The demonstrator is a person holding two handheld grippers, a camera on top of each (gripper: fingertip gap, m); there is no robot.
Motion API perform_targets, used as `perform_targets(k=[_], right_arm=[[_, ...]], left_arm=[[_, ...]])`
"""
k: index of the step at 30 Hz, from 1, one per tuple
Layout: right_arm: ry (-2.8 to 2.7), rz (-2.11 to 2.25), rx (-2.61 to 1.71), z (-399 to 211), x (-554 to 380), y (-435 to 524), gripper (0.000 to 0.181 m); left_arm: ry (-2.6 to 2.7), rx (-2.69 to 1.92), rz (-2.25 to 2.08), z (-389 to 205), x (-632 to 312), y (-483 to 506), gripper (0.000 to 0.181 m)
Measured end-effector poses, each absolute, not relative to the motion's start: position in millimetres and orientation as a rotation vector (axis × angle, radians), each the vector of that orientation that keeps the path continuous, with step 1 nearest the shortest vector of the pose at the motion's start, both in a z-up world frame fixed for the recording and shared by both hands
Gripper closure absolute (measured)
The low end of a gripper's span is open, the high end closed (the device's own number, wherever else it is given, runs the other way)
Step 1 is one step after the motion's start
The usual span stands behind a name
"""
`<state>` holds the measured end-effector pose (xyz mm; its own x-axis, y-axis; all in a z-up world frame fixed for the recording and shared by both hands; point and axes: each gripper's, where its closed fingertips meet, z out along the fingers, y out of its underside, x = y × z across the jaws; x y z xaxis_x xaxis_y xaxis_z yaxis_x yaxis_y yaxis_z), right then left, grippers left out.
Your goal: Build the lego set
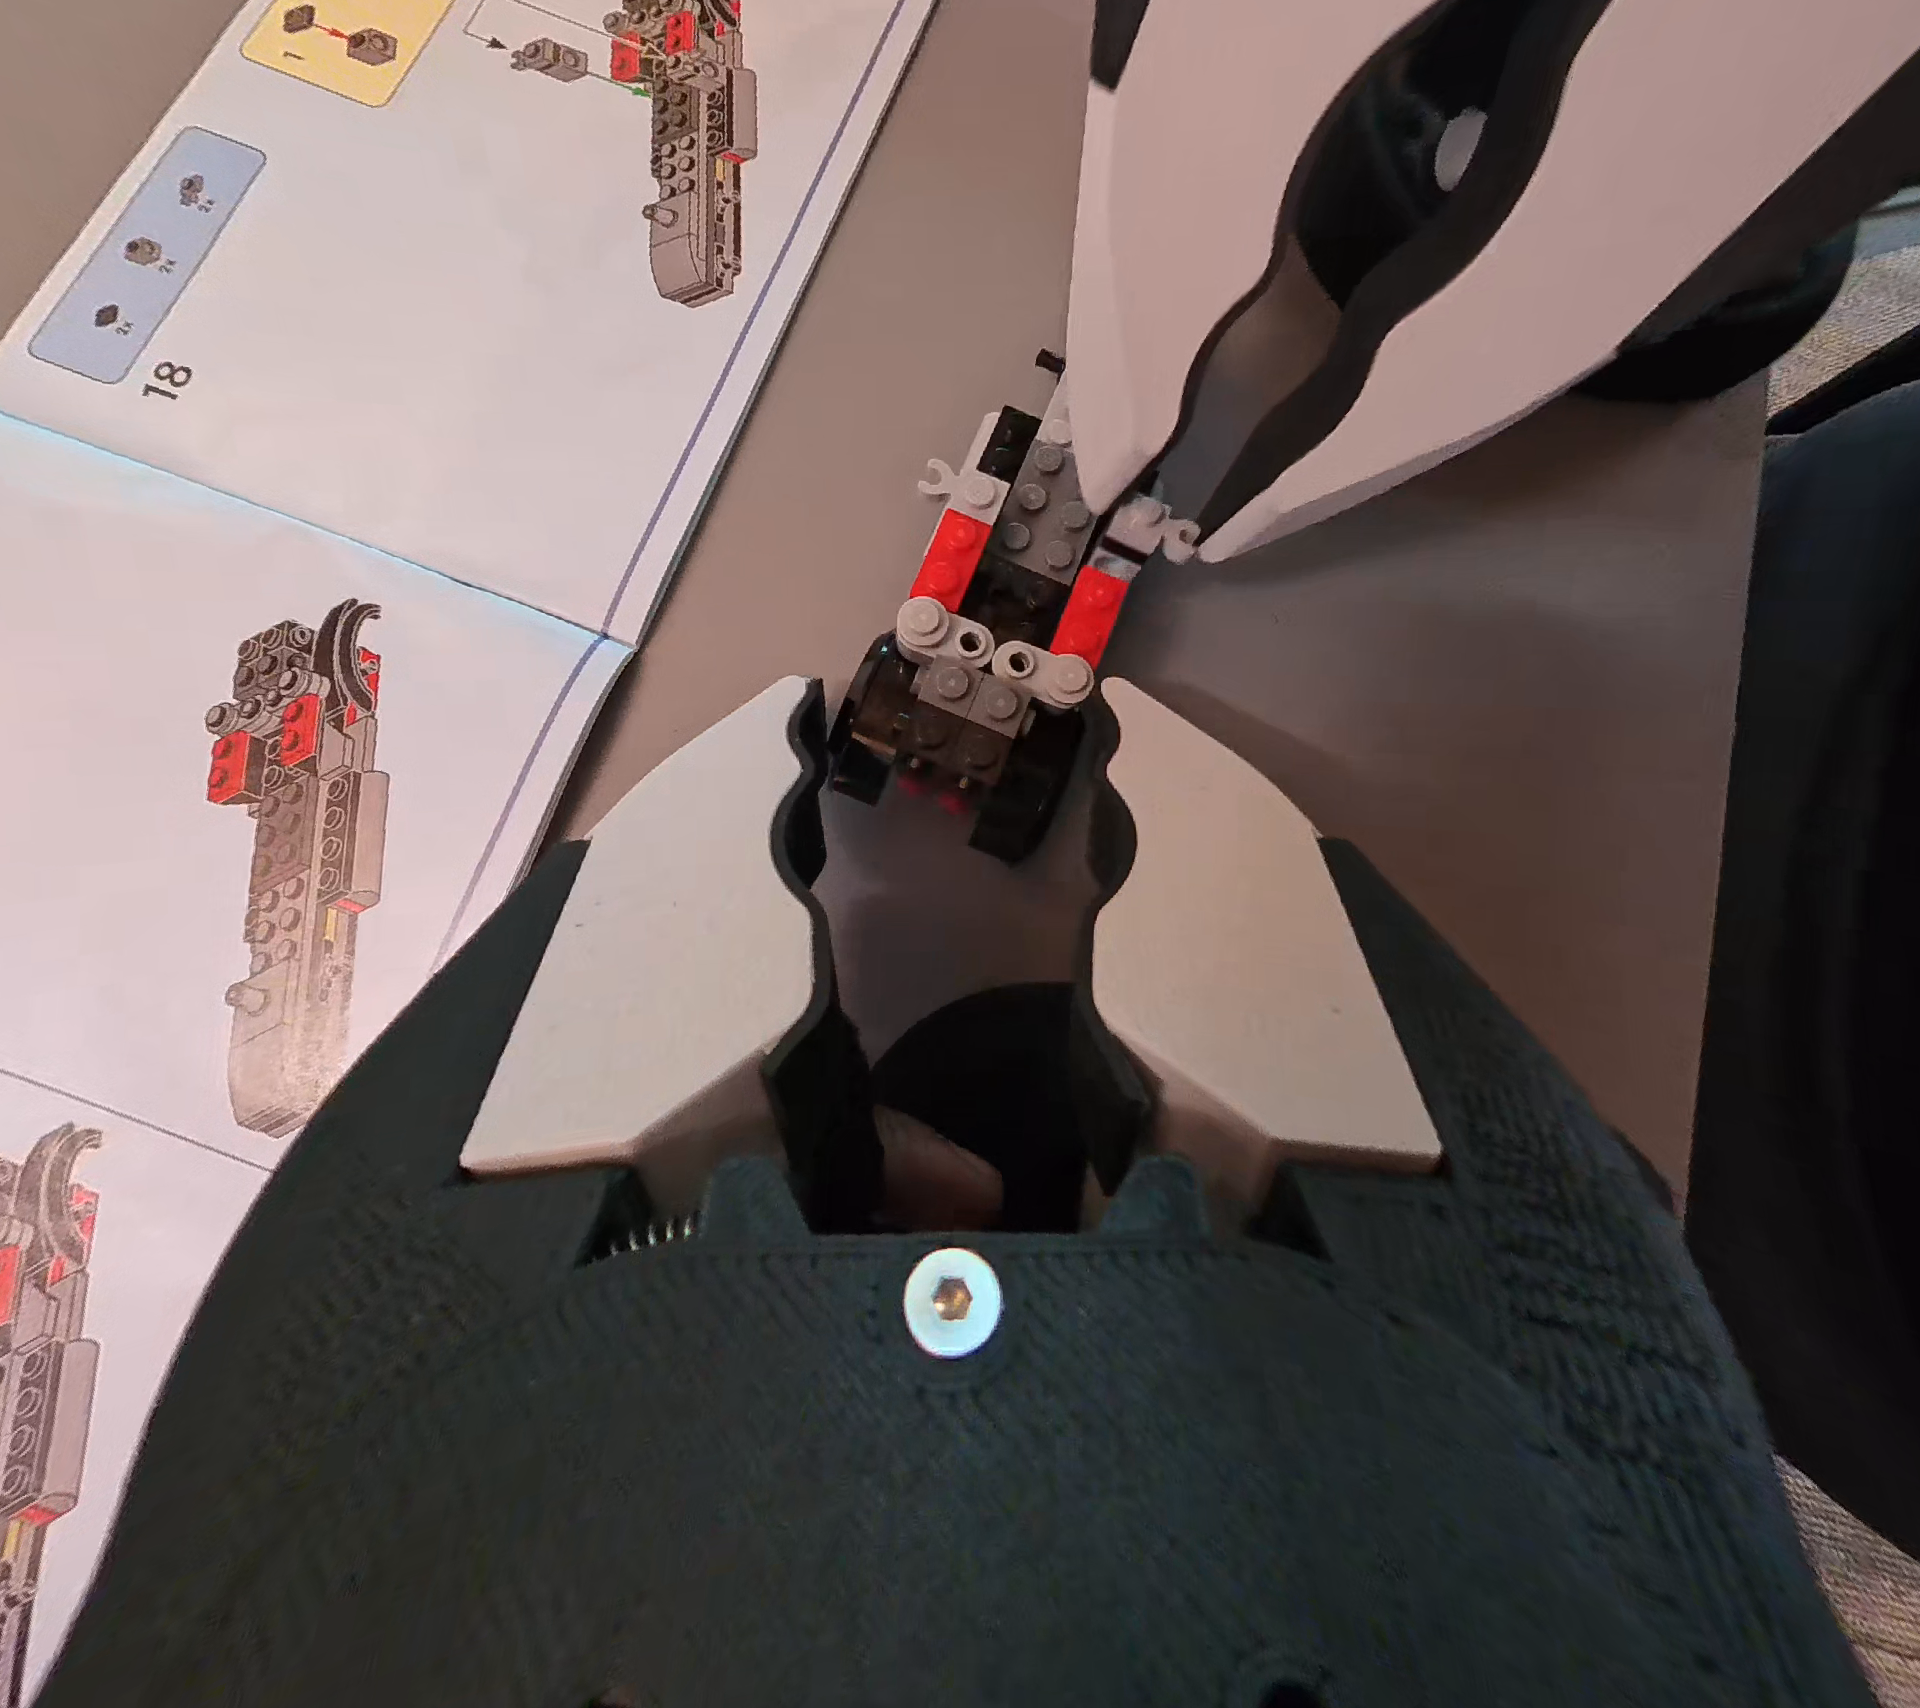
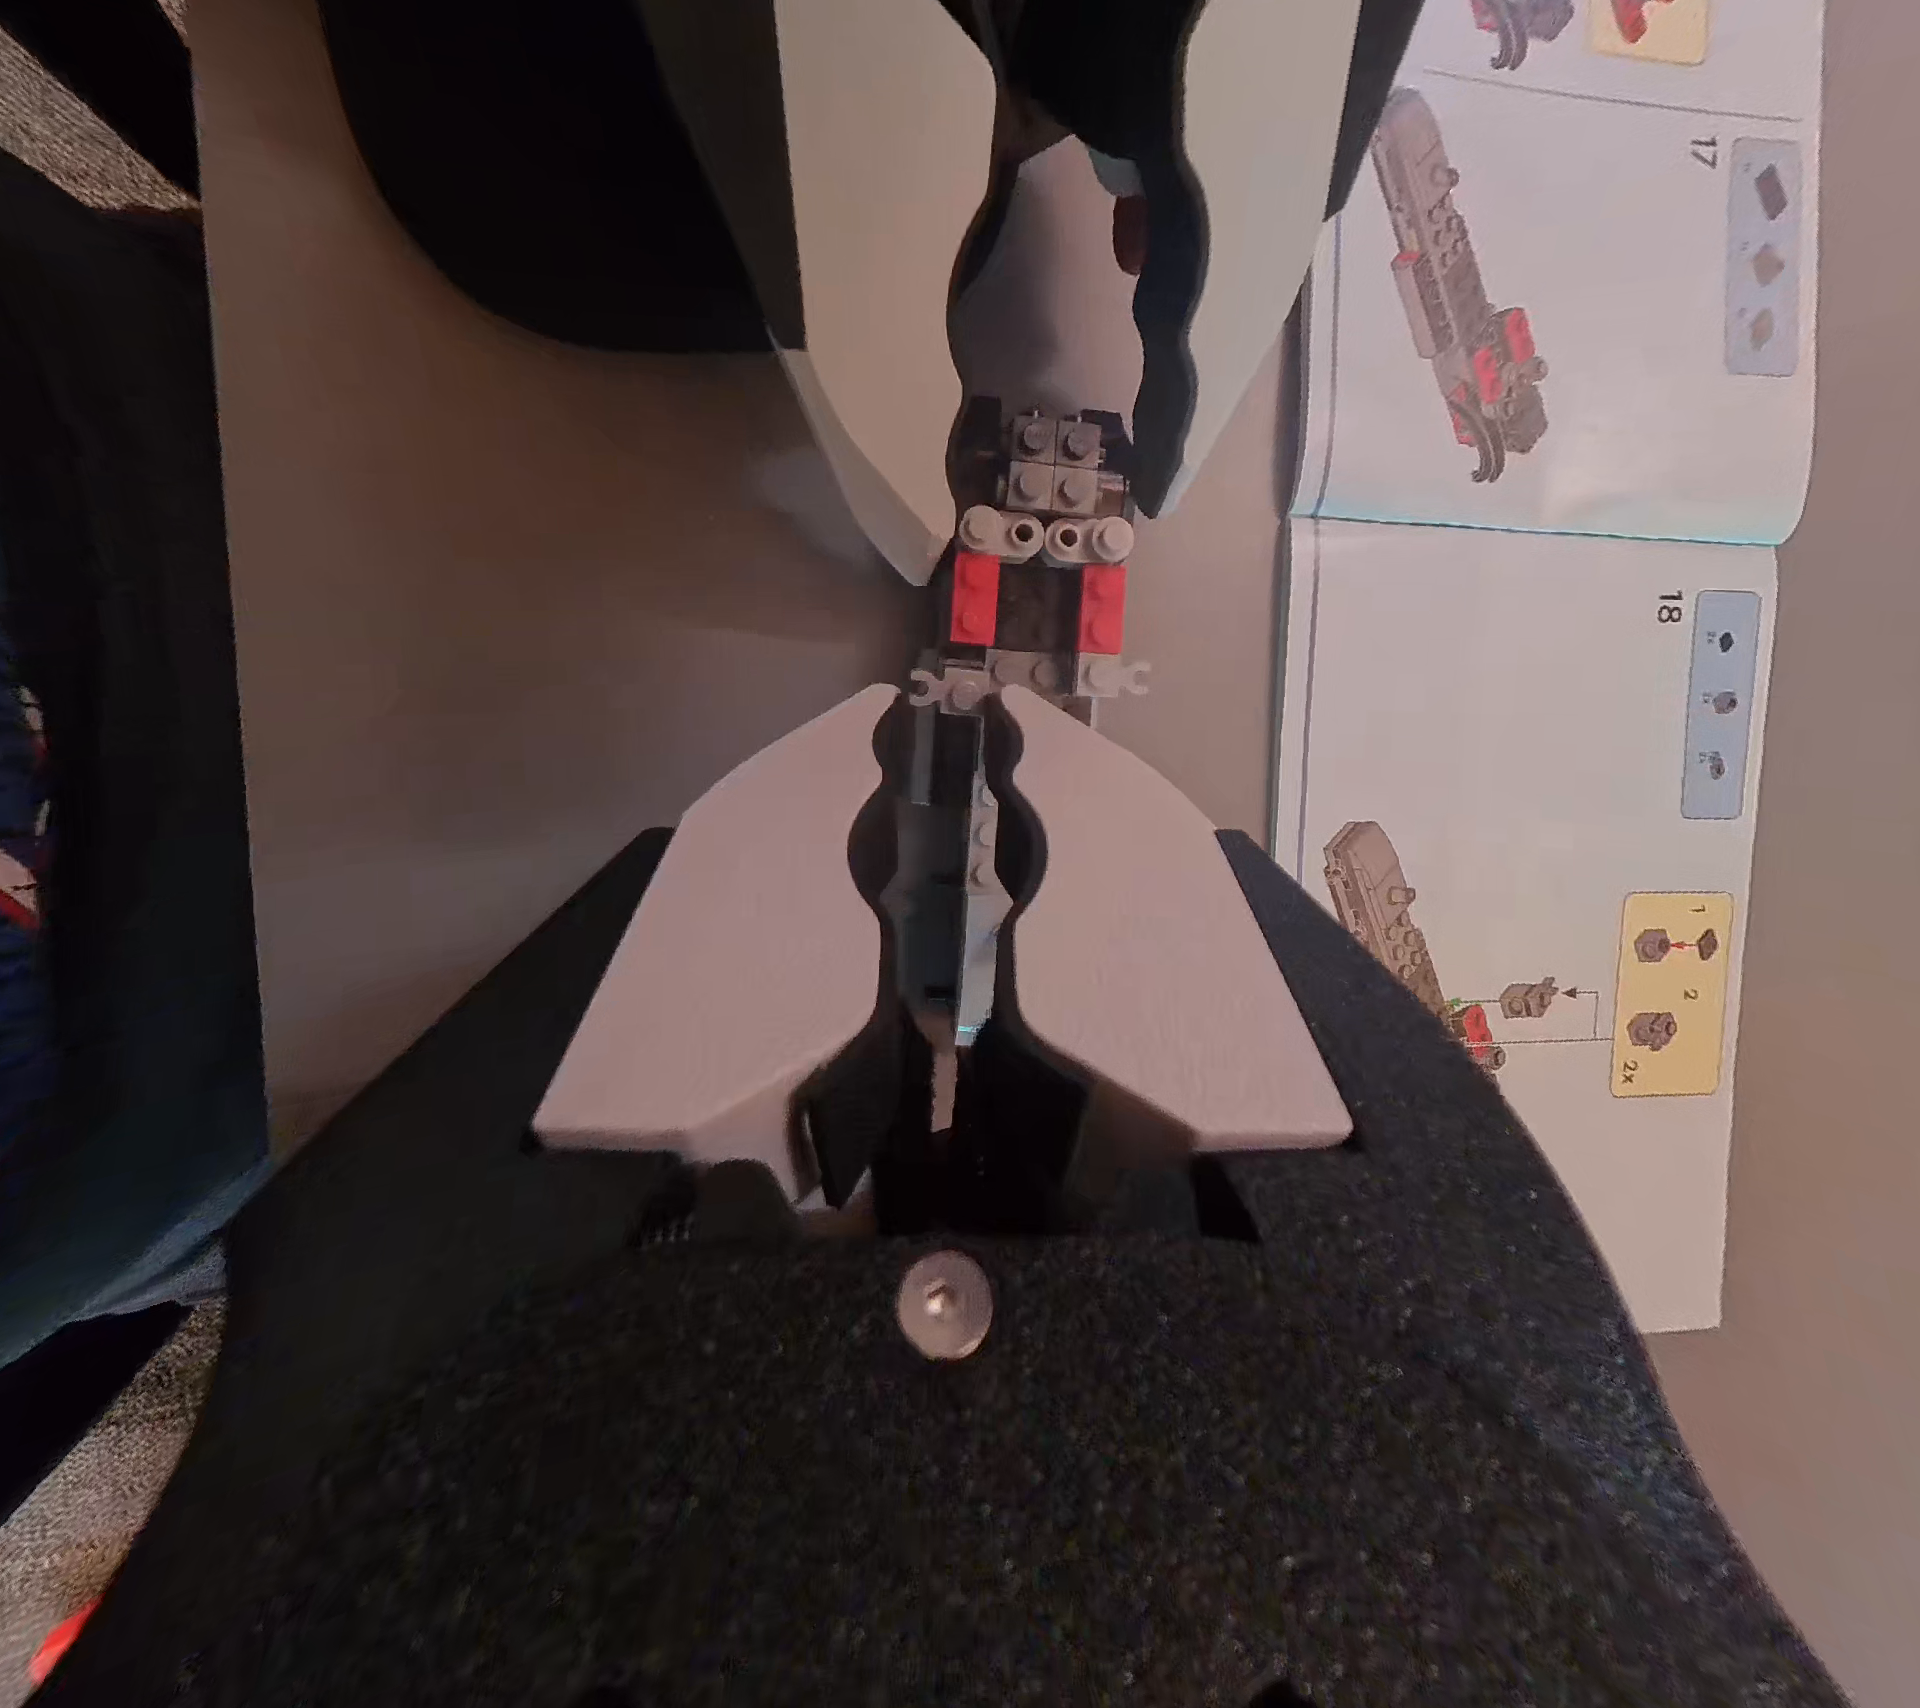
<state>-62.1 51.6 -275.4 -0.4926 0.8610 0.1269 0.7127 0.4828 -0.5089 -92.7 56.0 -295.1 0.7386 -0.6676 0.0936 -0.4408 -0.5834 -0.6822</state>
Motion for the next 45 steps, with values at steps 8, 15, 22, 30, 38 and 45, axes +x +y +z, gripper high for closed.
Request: perform_targets(k=[8,15,22,30,38,45], right_arm=[[-2.431,0.402,-1.249,-279.1,-64.6,50.2,0.167],[-2.464,0.357,-1.228,-279.7,-65.0,50.0,0.167],[-2.488,0.334,-1.248,-280.5,-64.6,50.2,0.168],[-2.515,0.332,-1.317,-282.1,-64.4,50.9,0.168],[-2.512,0.355,-1.327,-282.8,-64.5,51.0,0.168],[-2.494,0.627,-1.44,-277.3,-59.8,49.1,0.155]], left_arm=[[0.831,-2.278,-0.469,-295.4,-91.8,55.4,0.134],[0.831,-2.271,-0.466,-295.5,-91.6,55.4,0.134],[0.832,-2.266,-0.457,-295.5,-91.6,55.3,0.134],[0.839,-2.256,-0.441,-295.3,-91.7,55.2,0.134],[0.837,-2.258,-0.447,-295.4,-91.9,55.2,0.134],[0.825,-2.267,-0.47,-295.6,-91.9,55.1,0.134]])
